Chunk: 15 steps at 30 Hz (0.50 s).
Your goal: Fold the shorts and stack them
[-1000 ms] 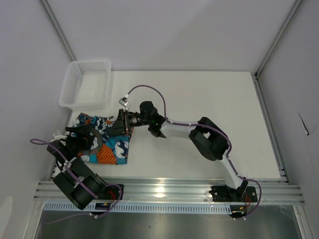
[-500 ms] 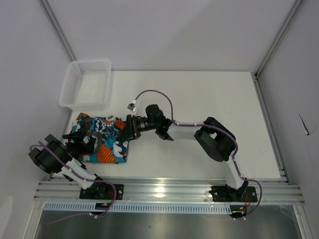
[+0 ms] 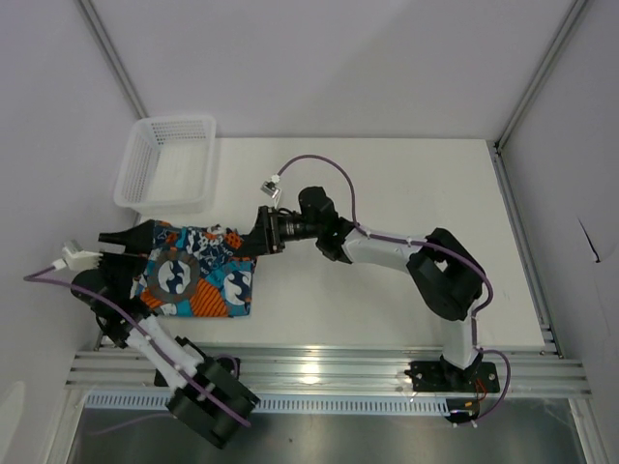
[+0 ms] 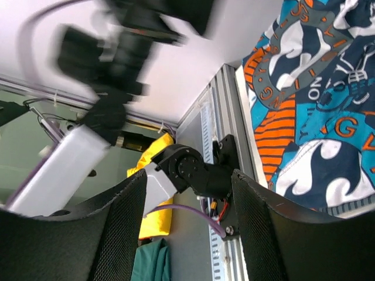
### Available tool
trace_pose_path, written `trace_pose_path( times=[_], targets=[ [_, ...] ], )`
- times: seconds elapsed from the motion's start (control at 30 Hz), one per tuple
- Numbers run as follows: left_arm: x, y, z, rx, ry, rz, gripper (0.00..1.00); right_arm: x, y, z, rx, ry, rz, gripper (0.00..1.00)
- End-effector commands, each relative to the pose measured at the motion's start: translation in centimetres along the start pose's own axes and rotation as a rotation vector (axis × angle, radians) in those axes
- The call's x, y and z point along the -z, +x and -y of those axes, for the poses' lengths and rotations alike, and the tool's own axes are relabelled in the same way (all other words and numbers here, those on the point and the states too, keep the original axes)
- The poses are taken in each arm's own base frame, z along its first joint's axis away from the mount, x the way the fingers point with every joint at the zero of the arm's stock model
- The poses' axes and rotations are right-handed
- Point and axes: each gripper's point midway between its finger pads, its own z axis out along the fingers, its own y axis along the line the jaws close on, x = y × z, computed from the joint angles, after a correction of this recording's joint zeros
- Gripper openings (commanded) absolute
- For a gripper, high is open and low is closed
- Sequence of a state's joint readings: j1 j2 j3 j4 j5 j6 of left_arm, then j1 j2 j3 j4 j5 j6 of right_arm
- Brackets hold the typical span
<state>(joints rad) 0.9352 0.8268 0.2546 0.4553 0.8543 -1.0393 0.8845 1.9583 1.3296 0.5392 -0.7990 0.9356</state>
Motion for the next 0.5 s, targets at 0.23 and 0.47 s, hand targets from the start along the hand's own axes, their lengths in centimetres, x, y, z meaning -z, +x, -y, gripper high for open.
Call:
trace_pose_path(
  times=[0.23,0.47],
  targets=[
    [5.1,-2.5,10.3,-0.399,-0.125,0.105,0.99,5.6,-2.7,1.2,0.226,0.331,0.098,0.76],
    [1.2,1.5,9.3,-0.401,-0.161,-0.097,0.99,14.3,-5.3,2.0,0.356,0.651,0.262,0.85]
  ],
)
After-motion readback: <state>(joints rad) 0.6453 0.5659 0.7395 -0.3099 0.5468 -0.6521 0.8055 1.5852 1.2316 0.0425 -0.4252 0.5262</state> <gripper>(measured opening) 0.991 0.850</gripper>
